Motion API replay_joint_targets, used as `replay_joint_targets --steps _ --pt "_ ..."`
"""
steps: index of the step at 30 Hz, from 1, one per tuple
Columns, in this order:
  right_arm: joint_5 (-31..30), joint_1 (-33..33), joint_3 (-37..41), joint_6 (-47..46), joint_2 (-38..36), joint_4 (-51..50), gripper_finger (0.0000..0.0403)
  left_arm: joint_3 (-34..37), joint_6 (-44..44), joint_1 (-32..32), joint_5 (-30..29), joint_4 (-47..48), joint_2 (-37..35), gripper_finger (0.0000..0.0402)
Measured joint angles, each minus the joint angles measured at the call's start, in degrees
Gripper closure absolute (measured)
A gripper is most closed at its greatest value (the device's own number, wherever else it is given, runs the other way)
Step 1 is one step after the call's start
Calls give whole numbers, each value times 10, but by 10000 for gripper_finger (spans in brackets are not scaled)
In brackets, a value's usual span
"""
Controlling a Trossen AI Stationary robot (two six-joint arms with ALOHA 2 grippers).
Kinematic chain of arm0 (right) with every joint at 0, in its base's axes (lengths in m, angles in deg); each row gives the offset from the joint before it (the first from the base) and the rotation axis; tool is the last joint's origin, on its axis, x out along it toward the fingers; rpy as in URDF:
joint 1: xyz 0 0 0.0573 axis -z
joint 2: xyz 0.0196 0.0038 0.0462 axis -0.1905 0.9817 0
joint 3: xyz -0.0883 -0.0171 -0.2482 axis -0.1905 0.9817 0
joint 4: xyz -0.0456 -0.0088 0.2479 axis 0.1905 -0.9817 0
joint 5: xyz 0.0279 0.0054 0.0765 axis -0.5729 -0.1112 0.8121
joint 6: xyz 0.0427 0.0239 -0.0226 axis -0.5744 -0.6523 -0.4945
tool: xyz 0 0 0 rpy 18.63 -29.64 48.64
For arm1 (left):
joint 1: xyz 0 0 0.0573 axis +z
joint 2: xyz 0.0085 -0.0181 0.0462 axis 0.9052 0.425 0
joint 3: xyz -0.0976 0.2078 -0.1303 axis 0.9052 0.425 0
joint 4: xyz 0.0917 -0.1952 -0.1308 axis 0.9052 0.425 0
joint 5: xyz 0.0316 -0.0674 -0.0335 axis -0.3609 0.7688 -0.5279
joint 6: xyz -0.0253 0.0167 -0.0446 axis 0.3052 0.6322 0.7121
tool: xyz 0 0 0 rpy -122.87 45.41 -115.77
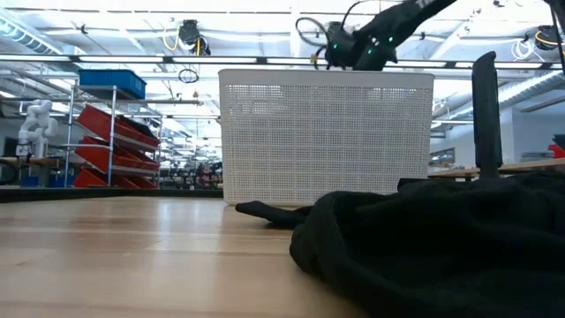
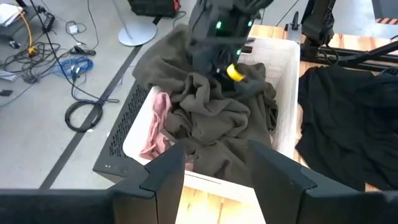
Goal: Sort clothes
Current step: Put the gray jacket into the laundry organizer bin
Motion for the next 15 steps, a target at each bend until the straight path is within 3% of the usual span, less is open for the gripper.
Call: replay_joint_targets --steps 15 --pt "13 0 -1 13 80 -58 377 0 -17 5 -1 0 -7 221"
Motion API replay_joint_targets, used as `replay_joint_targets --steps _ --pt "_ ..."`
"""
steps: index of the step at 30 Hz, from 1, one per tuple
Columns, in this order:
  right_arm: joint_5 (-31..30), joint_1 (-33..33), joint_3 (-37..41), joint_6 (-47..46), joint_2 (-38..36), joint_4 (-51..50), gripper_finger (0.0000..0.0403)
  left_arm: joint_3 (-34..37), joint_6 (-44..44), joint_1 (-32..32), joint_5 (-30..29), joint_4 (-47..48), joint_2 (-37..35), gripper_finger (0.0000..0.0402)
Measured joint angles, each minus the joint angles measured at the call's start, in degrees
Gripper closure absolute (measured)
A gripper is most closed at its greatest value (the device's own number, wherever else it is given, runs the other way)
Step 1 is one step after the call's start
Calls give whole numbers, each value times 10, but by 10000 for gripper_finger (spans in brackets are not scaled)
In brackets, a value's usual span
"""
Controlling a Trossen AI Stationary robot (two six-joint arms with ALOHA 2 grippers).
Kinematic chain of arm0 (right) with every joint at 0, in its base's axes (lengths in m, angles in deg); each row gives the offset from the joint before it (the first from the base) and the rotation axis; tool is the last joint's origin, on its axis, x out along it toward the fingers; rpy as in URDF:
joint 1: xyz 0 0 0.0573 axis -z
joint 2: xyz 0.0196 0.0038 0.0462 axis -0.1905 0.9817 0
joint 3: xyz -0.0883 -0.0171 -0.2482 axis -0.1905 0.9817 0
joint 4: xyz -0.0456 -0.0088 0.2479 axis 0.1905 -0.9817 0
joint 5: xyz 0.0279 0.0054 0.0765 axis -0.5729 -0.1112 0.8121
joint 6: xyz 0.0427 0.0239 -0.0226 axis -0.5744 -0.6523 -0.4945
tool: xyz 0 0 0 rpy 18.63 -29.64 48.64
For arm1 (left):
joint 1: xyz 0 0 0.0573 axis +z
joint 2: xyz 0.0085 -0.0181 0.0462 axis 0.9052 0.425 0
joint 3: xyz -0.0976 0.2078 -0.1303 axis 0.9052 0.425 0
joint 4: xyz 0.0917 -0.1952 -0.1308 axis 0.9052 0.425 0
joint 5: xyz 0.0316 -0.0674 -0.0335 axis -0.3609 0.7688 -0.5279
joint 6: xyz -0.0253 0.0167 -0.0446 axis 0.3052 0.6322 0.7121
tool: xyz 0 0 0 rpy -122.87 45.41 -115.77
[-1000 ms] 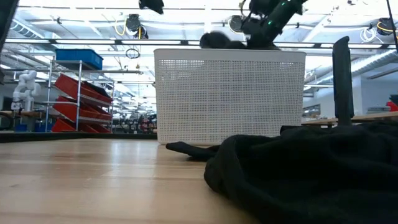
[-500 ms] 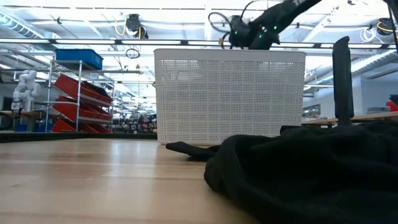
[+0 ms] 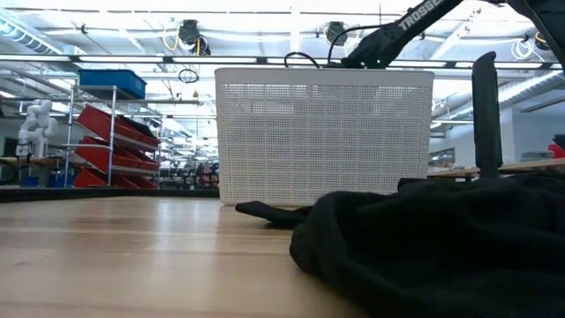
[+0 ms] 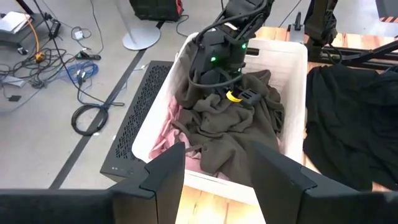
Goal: Sort clothes
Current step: Put the gray jacket into the laundry organizer bin
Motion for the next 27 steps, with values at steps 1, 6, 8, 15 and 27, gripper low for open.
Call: replay_joint_targets --steps 1,6,8,15,27 --pt "7 0 0 0 2 0 376 0 0 0 0 1 0 221" --pt "30 -2 1 0 14 4 376 0 -4 0 -1 2 0 221" --pt "32 -2 1 -5 15 9 372 0 -6 0 -1 3 0 221" --pt "27 -1 -5 -14 4 2 331 1 -13 0 -1 32 0 221" --pt "55 -5 -117 1 -48 -186 202 1 -14 0 -1 31 0 221"
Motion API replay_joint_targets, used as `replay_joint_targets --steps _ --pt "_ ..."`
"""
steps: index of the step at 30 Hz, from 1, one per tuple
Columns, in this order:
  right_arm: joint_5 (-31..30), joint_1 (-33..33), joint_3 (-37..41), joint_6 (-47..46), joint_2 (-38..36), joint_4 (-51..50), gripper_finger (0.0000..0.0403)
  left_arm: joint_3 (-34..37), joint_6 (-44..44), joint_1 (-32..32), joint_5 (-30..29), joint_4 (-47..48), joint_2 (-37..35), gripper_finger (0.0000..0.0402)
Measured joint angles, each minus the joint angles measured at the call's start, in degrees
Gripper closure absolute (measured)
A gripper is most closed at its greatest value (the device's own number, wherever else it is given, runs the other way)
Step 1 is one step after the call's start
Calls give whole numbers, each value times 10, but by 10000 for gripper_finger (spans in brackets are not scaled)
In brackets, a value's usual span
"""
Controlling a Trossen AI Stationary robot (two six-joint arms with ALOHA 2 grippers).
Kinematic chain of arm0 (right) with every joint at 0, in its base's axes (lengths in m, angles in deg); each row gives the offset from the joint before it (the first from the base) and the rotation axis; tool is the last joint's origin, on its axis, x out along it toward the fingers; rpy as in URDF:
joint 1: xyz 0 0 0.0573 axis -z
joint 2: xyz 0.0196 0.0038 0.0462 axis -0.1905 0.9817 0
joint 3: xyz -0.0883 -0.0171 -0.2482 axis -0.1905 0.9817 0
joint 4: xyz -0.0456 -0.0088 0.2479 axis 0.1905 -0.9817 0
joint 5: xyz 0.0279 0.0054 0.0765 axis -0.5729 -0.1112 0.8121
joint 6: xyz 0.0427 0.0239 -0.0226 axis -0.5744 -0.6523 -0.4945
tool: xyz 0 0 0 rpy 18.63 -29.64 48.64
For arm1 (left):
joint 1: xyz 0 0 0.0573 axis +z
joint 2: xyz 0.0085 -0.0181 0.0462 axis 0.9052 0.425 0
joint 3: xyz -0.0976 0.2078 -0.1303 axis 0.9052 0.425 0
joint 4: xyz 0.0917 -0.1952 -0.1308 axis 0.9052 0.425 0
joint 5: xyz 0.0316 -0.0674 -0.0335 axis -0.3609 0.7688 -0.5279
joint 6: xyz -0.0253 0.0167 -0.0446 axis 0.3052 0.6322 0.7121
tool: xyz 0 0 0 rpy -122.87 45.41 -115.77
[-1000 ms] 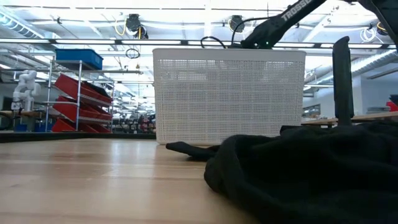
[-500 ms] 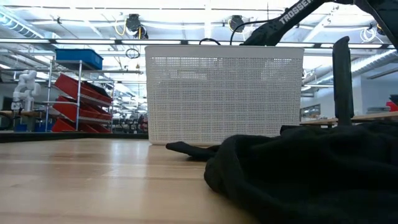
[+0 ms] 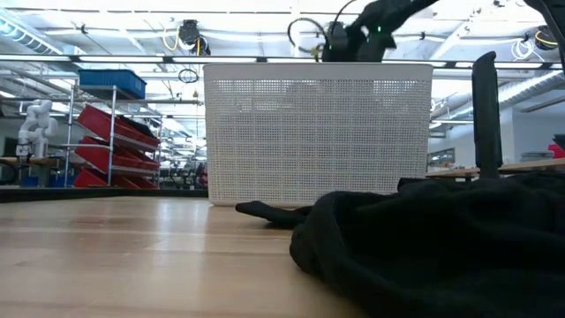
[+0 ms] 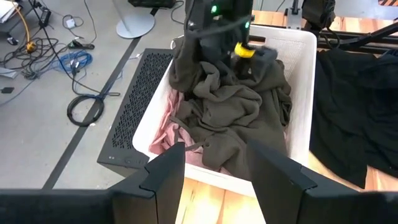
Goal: Sort clothes
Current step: Put the gray jacket into the laundry organizer bin
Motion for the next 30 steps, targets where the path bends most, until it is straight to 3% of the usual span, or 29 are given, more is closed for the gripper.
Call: replay_joint_targets --steps 6,11,13,16,20,21,30 --pt "1 -25 -86 1 -17 -80 169 0 -4 0 0 0 0 221" --pt "-2 -49 -166 17 -32 -115 166 0 -5 0 0 0 0 221" --pt "-30 -54 -193 31 -36 -106 172 0 -5 -1 0 0 0 221" --pt "-140 -52 -207 46 -36 -48 213 0 -4 -1 0 0 0 221" --pt "-151 -36 -181 83 -35 50 362 0 1 -1 0 1 0 221" --pt "-153 -34 -171 91 -35 68 380 0 2 -1 0 1 0 221" --pt "-176 18 -6 68 -35 240 402 0 1 -1 0 10 0 221"
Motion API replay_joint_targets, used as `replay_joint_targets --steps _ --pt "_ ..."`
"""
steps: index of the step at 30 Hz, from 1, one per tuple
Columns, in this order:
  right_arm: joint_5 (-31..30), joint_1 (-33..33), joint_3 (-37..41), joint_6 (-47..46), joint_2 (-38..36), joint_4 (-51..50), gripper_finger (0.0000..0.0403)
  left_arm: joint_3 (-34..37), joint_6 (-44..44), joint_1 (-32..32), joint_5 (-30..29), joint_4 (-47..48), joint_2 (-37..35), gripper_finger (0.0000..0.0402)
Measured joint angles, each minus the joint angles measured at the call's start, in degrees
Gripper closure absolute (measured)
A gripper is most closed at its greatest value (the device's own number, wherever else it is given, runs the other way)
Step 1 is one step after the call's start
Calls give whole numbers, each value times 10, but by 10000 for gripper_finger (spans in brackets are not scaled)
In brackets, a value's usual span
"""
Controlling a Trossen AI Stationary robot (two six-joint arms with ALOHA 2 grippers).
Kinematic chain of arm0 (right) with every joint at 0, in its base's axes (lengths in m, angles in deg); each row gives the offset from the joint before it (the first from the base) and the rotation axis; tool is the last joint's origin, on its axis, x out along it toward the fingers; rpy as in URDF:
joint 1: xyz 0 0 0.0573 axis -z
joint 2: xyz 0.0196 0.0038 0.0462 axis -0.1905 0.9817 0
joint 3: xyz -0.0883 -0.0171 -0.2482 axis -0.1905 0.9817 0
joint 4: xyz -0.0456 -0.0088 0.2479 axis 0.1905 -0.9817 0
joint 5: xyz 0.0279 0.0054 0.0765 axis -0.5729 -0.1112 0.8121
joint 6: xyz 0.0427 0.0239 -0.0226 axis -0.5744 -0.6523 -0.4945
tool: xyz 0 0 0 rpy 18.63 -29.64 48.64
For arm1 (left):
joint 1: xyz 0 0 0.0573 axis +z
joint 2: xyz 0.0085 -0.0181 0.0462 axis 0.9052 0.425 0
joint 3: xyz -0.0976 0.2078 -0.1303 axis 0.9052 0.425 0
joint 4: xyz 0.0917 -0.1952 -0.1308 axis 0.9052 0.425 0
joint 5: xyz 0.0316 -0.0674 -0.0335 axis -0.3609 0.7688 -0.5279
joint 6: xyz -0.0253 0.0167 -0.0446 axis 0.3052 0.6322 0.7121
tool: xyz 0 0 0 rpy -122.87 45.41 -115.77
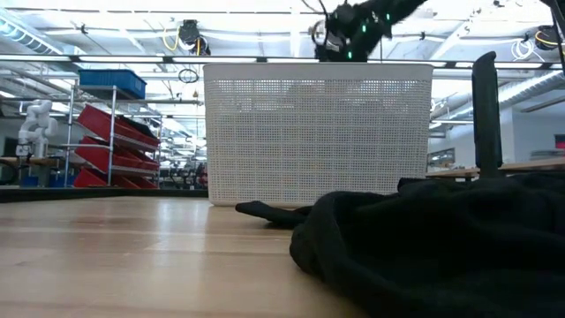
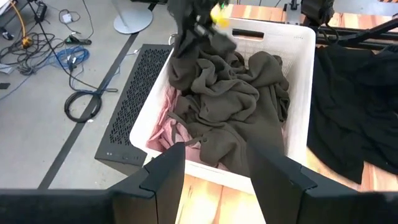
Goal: Sort clothes
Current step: Put the gray jacket into the laundry organizer bin
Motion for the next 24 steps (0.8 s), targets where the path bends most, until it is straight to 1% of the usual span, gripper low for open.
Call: replay_joint_targets --steps 2,5,12,16,20,24 --pt "6 4 44 -8 0 27 403 0 -2 0 0 0 0 221" --pt "6 -2 98 -8 0 37 403 0 -7 0 0 0 0 221" --pt "-1 -26 189 -20 -1 48 403 0 -27 0 0 -1 2 221" --pt "15 -15 211 -36 19 -10 403 0 -30 0 17 -10 10 221" --pt "57 -11 211 -28 41 -52 402 0 -30 0 25 -15 22 221" --pt "61 -15 211 -6 58 -95 402 0 -20 0 25 -15 34 221"
